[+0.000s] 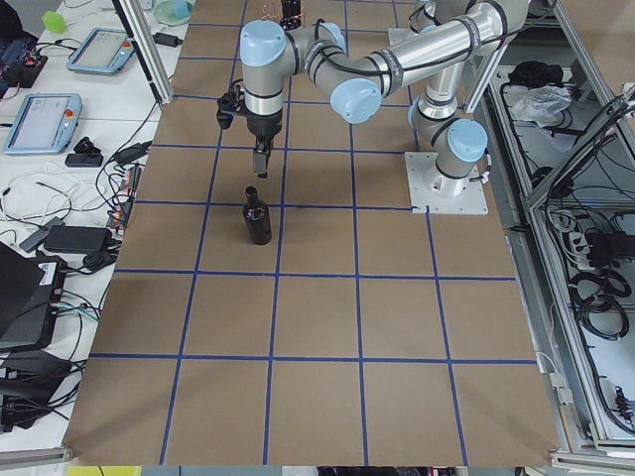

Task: Place wine into wine basket
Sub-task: 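Raise the dark wine bottle upright with the left gripper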

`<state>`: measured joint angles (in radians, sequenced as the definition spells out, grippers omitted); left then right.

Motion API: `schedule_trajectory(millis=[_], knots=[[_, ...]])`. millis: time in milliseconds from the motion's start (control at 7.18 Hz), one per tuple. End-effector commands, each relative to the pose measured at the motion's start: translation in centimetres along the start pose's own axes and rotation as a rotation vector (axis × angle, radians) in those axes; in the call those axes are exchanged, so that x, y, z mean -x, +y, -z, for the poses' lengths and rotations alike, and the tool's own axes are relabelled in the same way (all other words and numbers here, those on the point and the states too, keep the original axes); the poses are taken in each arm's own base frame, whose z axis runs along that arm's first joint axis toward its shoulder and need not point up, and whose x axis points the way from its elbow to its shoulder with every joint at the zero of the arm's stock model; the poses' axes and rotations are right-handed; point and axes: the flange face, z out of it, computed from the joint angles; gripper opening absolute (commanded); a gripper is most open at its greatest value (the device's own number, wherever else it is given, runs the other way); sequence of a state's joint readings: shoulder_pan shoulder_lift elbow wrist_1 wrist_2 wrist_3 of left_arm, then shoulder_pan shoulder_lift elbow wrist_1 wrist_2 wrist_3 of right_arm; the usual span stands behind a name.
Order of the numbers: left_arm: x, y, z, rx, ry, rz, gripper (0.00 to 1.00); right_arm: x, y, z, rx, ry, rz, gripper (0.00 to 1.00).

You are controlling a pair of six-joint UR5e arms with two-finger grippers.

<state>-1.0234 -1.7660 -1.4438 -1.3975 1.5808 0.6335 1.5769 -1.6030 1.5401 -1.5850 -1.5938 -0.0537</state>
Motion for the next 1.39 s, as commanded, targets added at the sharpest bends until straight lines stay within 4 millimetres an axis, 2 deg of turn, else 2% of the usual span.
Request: schedule_trajectory(millis=[0, 278, 557, 696, 1114, 1253], knots=[[1.7, -1.6, -3.7, 0.009, 0.015, -0.001, 1.00, 0.0, 0.0, 0.0, 0.000, 0.000, 0.000, 1.00], [2.4, -2.8, -6.2, 0.003, 0.018, -0.003, 1.00, 0.0, 0.0, 0.0, 0.000, 0.000, 0.000, 1.00], [2.6, -3.1, -8.0, 0.023, 0.035, -0.001, 0.83, 0.0, 0.0, 0.0, 0.000, 0.000, 0.000, 1.00], [2.7, -3.2, -8.4, 0.029, 0.037, -0.001, 0.76, 0.0, 0.0, 0.0, 0.000, -0.002, 0.000, 1.00], [2.7, -3.2, -8.5, 0.029, 0.039, 0.000, 0.66, 0.0, 0.0, -0.1, 0.002, 0.000, 0.000, 1.00], [2.7, -3.2, -8.5, 0.033, 0.040, 0.000, 0.57, 0.0, 0.0, -0.1, 0.002, 0.000, 0.000, 1.00]])
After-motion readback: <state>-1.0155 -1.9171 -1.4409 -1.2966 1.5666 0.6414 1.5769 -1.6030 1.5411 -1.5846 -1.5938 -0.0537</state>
